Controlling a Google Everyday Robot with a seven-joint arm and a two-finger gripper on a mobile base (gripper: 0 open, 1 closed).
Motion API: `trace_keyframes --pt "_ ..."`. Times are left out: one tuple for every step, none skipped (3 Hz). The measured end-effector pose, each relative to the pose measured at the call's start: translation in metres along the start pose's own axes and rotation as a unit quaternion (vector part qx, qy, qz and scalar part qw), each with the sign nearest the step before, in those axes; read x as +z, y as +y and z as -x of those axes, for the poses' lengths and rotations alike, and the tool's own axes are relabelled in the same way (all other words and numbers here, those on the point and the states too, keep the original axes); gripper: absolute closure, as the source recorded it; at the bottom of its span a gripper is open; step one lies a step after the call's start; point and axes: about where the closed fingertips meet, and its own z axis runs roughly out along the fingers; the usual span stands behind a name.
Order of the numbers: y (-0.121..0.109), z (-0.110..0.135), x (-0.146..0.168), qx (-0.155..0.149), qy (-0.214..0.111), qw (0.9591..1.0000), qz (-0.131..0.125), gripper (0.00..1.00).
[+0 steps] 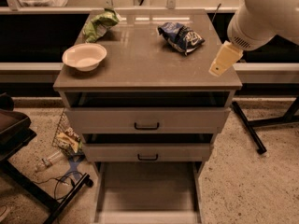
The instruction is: Place blue chip bag into bottom drawer
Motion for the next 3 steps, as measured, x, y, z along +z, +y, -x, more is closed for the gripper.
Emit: trace_keyframes --pt "-0.003 0.017 0.022 0.031 -0.029 0.9991 0.003 0.00" --pt "-0.016 0.081 0.083 0.080 -0.106 0.9909 0.019 0.00" --pt "-0.027 0.124 0.125 0.107 -0.153 0.9820 0.031 0.00"
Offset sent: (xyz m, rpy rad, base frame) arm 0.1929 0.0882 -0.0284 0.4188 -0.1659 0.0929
